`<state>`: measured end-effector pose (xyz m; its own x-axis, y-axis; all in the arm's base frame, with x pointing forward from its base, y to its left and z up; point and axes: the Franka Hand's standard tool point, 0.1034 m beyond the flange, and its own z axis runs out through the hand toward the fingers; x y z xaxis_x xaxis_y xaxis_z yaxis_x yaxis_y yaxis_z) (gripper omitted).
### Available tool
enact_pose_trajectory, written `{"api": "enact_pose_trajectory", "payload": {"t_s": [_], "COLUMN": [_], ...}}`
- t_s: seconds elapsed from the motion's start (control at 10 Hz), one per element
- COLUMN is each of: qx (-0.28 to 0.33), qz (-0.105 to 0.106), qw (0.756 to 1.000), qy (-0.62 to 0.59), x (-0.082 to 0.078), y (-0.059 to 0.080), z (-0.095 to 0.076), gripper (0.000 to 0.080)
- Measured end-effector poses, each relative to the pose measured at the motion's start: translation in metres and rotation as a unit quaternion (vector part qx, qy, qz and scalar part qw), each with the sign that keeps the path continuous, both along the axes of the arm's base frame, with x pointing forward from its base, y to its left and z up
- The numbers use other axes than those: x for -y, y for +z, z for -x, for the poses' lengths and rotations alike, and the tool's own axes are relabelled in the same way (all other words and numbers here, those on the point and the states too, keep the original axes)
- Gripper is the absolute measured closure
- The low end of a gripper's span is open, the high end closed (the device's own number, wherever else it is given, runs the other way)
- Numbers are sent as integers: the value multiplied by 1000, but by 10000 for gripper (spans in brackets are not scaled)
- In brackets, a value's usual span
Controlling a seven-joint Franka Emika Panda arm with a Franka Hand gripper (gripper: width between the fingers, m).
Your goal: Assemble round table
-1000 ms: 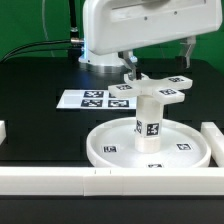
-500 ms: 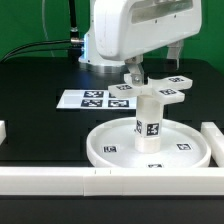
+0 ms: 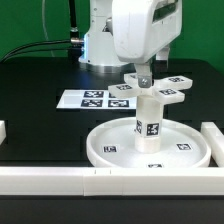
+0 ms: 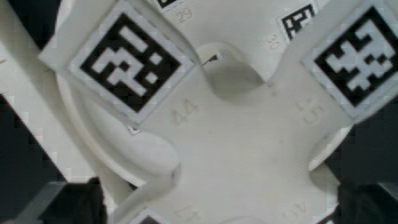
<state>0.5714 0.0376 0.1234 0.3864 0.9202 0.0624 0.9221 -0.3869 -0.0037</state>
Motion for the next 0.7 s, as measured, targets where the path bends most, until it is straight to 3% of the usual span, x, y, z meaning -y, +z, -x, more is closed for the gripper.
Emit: {"api": "enact_pose_trajectory", "payload": {"t_s": [0.7], "qx": [-11], "qz": [4], "qw": [1000], "qy": [11], "x": [2], "y": [-14], "z": [8], "gripper": [151]}}
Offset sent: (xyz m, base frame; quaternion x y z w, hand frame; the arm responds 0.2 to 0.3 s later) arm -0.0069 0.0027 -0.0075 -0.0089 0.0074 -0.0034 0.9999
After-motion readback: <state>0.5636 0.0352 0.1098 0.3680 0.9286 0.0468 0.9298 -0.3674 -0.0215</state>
